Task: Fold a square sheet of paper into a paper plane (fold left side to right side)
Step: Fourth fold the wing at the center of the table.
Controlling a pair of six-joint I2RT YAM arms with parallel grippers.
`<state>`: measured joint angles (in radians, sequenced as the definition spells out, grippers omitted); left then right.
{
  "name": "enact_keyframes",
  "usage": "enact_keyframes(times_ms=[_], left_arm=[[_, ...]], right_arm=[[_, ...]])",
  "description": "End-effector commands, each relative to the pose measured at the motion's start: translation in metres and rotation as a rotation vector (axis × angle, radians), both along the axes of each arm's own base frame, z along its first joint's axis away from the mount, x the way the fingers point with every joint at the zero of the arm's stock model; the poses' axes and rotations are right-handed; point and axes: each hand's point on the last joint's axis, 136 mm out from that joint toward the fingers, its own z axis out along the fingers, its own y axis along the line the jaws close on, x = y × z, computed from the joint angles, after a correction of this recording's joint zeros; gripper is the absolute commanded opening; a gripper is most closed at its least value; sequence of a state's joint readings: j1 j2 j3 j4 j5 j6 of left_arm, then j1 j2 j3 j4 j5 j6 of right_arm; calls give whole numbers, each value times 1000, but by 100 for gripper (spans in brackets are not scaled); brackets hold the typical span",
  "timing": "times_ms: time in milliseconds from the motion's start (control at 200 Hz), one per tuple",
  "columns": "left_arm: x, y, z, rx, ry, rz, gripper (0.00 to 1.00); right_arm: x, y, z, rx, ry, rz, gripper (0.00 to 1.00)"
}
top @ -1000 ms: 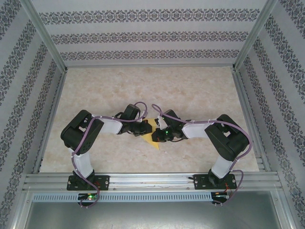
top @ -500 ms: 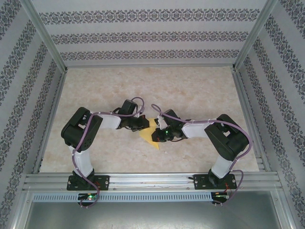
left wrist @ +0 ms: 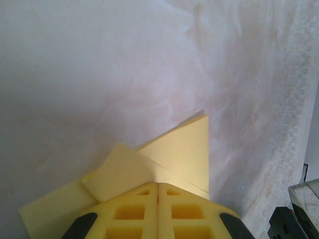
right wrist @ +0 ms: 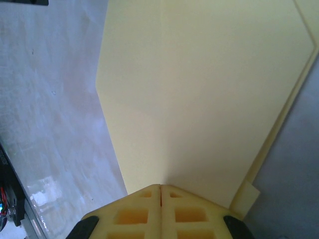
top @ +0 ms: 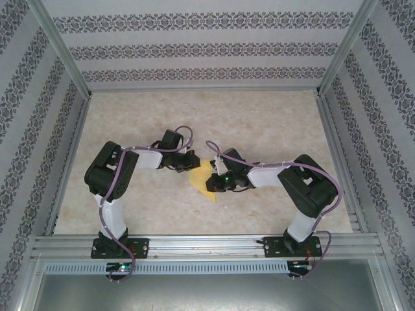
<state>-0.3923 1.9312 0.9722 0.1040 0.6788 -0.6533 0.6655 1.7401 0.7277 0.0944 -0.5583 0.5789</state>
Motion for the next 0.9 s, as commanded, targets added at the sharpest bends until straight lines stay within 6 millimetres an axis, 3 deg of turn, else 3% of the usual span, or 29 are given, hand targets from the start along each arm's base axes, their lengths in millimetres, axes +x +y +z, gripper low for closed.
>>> enact_keyframes(times_ms=[0,375,570,764,894], left_arm=[[30,37,-21,128,-44,90,6],[56,53,-21,138,-45,112,6],[61,55,-1,133,-88,102,6],[42,53,31,103,-143,79,6],[17,36,49,59,-174,30,6]], right_arm=[[-53,-51,-64,-265,208,-19,0],[-52,-48,-63,-249,210,-19,0],[-50,-46,-61,-228,208,-23,0],[-41,-41,-53,-182,187,-40,0],[-37,-39,-49,-166,174,-46,0]])
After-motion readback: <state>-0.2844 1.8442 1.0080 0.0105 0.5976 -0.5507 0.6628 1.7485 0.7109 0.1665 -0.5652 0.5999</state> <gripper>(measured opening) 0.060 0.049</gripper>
